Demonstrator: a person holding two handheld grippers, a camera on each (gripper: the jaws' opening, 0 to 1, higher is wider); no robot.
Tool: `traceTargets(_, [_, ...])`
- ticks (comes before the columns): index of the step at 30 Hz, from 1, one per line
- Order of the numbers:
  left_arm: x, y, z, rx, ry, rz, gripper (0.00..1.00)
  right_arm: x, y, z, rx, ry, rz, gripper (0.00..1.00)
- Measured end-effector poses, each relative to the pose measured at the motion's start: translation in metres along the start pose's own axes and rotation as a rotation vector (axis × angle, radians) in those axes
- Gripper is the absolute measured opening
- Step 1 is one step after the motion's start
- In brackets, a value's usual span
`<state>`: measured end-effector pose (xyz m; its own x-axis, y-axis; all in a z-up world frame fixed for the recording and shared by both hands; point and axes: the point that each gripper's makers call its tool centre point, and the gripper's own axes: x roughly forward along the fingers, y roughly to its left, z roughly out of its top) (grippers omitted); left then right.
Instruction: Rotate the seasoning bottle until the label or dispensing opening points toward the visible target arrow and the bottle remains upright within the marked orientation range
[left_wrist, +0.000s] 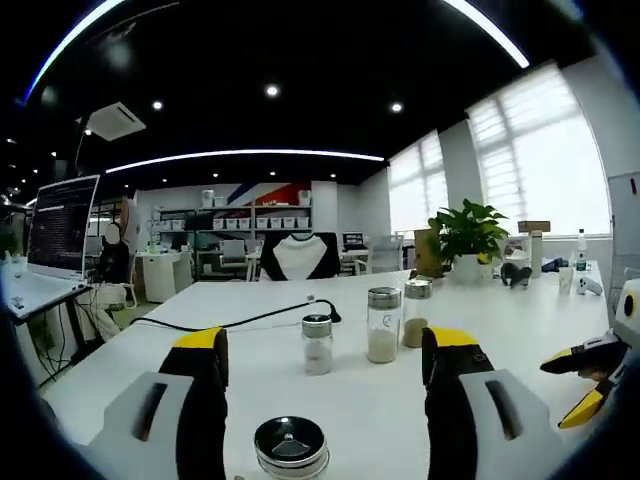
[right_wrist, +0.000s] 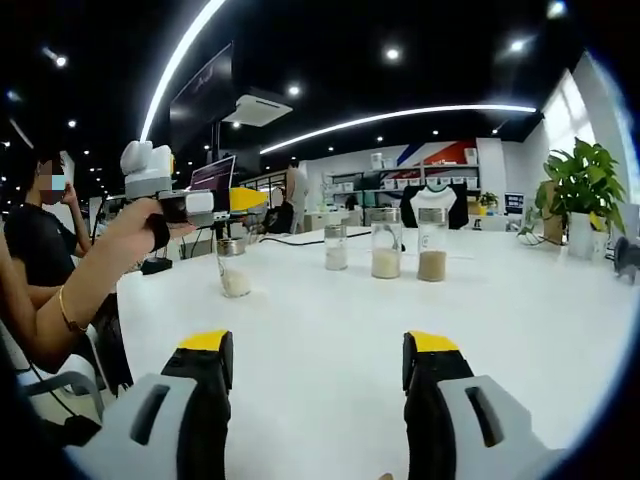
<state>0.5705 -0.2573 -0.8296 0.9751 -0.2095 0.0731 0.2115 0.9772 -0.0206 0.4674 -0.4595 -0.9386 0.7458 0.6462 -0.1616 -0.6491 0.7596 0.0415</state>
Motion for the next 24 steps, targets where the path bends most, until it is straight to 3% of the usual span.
traceTargets(6, [0.018,-0.003,0.003,0.019,0.004,0.007,0.83,-0.004,-0.006,-0.001,0.015,-0.007,-0.017,0.69])
traceTargets(12, [0.042,-0.015,-0.006,0.052,0.040,-0.011,0.83,-0.006,-0.009,-0.003,0.017,-0.004,-0.023,0.69])
traceTargets(17, [0.064,-0.026,-0.007,0.049,0.029,-0.027,0.83,-0.010,-0.013,0.001,0.020,-0.013,-0.035,0.69])
traceTargets(24, [0.093,-0.026,0.017,0.039,-0.022,0.000,0.82,-0.022,-0.016,0.005,-0.001,-0.016,-0.068,0.69])
